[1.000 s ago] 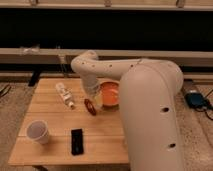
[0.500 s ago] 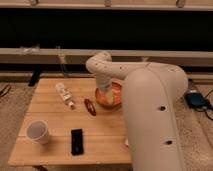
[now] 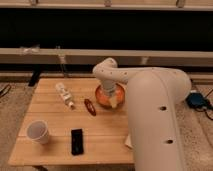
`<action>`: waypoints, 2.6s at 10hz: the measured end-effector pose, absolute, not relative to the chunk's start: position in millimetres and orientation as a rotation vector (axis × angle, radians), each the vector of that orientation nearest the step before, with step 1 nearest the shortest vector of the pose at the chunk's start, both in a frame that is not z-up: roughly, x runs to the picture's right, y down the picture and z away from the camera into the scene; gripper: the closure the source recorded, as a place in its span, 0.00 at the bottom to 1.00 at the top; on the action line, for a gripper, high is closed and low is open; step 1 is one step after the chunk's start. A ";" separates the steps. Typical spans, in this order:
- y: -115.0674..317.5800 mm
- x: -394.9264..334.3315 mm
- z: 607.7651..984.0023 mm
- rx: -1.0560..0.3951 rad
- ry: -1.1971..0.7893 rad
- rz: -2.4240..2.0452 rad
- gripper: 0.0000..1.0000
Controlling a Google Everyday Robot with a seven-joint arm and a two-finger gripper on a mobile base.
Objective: Pick up the ceramic bowl
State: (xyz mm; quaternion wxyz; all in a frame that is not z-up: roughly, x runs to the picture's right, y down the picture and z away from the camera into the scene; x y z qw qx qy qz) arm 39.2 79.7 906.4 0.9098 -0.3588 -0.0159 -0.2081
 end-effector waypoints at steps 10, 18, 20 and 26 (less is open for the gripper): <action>71.1 39.4 885.5 -0.737 -0.078 -0.369 1.00; 20.0 21.3 830.0 -0.592 -0.119 -0.452 1.00; 7.3 15.8 816.4 -0.538 -0.129 -0.476 1.00; -8.9 3.3 798.3 -0.470 -0.159 -0.528 1.00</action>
